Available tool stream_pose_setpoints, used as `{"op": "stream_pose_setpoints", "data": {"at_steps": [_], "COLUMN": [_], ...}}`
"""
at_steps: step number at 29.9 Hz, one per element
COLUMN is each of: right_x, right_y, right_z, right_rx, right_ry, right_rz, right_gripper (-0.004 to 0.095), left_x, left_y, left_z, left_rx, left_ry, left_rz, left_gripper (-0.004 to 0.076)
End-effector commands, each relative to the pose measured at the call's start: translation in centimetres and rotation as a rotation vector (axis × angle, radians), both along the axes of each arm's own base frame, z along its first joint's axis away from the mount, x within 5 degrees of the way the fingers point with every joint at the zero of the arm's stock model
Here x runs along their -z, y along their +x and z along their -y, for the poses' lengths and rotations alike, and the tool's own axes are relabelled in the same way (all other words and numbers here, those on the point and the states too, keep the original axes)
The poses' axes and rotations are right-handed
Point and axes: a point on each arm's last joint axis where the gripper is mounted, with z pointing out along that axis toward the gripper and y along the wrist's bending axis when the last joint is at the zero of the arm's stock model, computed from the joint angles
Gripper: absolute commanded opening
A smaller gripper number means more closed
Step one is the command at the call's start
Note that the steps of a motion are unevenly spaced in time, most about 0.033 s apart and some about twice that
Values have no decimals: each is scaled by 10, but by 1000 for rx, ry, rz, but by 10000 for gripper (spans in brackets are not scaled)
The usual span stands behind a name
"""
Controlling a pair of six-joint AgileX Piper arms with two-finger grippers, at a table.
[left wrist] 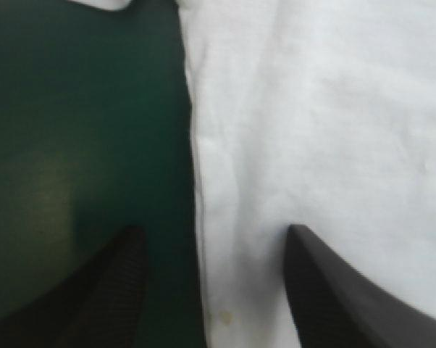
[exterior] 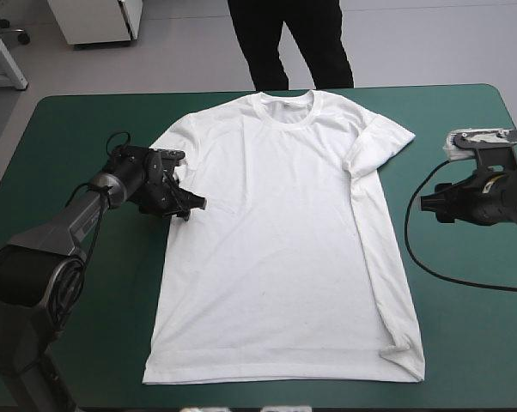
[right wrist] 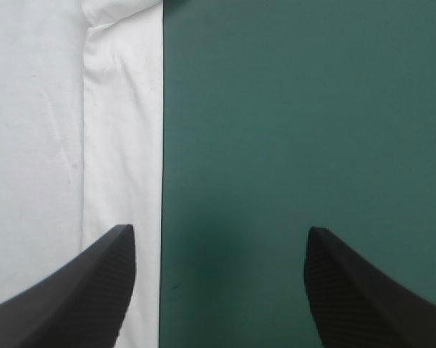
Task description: Fold the cloth
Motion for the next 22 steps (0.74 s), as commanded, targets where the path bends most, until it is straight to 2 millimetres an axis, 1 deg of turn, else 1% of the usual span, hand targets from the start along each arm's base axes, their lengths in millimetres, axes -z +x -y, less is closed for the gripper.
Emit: {"op": "stream_pose_setpoints", "data": {"at_steps": [1,2,4,5,6,7,12,15,20,22], "right_x": [-8,-4,1,6,9,13,27,41,80,97], "right_y": [13,20,31,39,45,52,89,110,137,146], "right_z": [0,-1,-2,-3,-3,-4,-16,-25,-47,-51], "right_rx": [-26,-33,-50,-55,-55,-57,-122,-152,-211,-208], "right_ry": [-18,-17,-28,-32,-27,-20,59,77,46,43], "right_rz": [81,81,68,50,38,22,-17,-55,-138,-159], "right_gripper": [631,631,631,631,631,631,631,631,631,632], "left_x": [-13,-11,-7,-5,-4,-3,-2,-2,-2,-1], "left_y": [2,2,3,3,4,4,4,3,3,2], "left_z": [1,1,1,1,1,1,1,1,1,1], "left_rx": [-3,-3,-3,-3,-3,-3,-13,-6,-7,-7], "left_ry": [-14,-12,-10,-9,-8,-8,-10,-6,-7,-6], "left_rz": [44,38,30,22,20,18,14,8,4,-3], "left_gripper": [282,211,116,50,10,-7,-9,-9,-9,-9]}}
